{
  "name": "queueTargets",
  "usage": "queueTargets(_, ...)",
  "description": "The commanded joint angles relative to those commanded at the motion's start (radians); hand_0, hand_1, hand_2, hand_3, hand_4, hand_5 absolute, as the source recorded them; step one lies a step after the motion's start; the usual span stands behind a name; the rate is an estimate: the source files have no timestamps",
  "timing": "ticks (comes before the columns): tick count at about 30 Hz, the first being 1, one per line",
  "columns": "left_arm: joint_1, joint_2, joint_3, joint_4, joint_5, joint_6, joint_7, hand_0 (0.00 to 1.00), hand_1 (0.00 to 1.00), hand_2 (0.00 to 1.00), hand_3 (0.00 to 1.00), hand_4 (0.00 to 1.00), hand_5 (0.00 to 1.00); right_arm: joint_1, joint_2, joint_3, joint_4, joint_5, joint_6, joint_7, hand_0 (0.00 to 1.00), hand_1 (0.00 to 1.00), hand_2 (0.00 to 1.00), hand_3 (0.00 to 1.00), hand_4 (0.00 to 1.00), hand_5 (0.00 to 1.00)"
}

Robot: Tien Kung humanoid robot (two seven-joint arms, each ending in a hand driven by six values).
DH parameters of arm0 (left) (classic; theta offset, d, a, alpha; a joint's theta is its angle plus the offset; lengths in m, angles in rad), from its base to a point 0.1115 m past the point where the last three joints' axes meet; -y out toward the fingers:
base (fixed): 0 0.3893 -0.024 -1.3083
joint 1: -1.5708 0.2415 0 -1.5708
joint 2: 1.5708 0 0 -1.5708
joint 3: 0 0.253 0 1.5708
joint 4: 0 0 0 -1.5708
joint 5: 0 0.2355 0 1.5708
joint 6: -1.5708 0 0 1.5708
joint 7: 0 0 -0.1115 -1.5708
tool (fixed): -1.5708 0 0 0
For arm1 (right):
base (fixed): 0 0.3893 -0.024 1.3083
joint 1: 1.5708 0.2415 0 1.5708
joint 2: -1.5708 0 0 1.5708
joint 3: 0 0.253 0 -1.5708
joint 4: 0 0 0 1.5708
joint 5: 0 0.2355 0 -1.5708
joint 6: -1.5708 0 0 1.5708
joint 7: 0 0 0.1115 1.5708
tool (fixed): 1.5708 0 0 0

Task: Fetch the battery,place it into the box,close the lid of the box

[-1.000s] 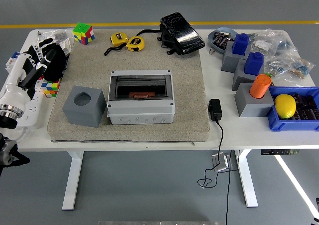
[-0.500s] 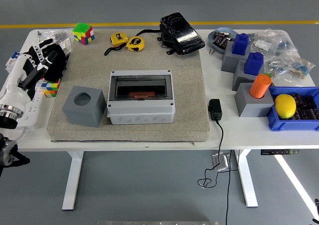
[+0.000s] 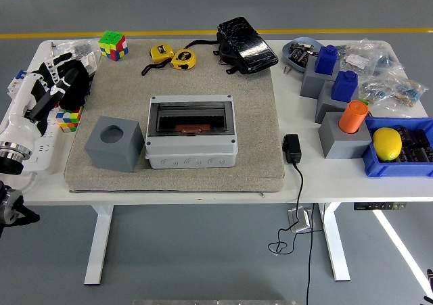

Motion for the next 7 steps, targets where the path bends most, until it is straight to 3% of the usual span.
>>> queueTargets(7, 0.000, -0.004, -0.005, -0.002, 0.001, -0.001, 0.000, 0.911, 0.909, 0.871, 0.847, 0.998, 0.612, 0.004, -0.001, 0.001, 0.000, -0.002, 0.000, 0.000, 0.831, 0.805, 0.770, 0.793, 0.998, 0.998)
